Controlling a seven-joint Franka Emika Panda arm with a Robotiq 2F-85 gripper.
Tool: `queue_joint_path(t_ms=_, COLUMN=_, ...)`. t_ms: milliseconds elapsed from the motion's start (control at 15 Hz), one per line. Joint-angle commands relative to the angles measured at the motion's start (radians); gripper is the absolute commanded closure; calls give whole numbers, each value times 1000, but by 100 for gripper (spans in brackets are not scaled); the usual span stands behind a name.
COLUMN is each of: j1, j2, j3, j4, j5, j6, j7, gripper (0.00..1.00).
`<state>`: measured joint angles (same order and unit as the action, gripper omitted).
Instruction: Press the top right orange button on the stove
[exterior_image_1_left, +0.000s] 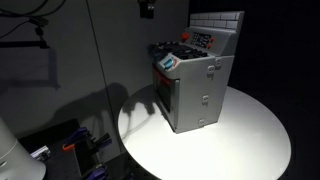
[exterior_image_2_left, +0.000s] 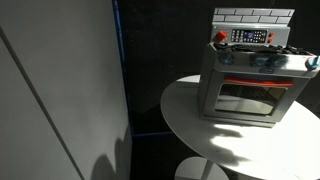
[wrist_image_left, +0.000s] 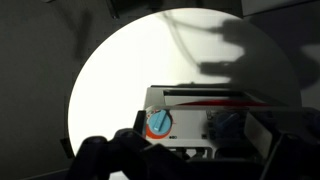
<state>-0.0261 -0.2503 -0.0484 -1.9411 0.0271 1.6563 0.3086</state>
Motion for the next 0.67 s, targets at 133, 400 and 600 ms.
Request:
queue_joint_path(t_ms=133, j1=-18, j2=6, j3=17, j4=9, j5=-17, j6=16, j7=8, gripper=0)
queue_joint_path(t_ms=400, j1=-21, j2=29, j3=20, j4=27, j5=-26, j6=49, j7=19, gripper=0)
queue_joint_path(t_ms=600, j1=-23, j2=53, j3=21, j4=42, j5=-51, j6=90, j7=27, gripper=0)
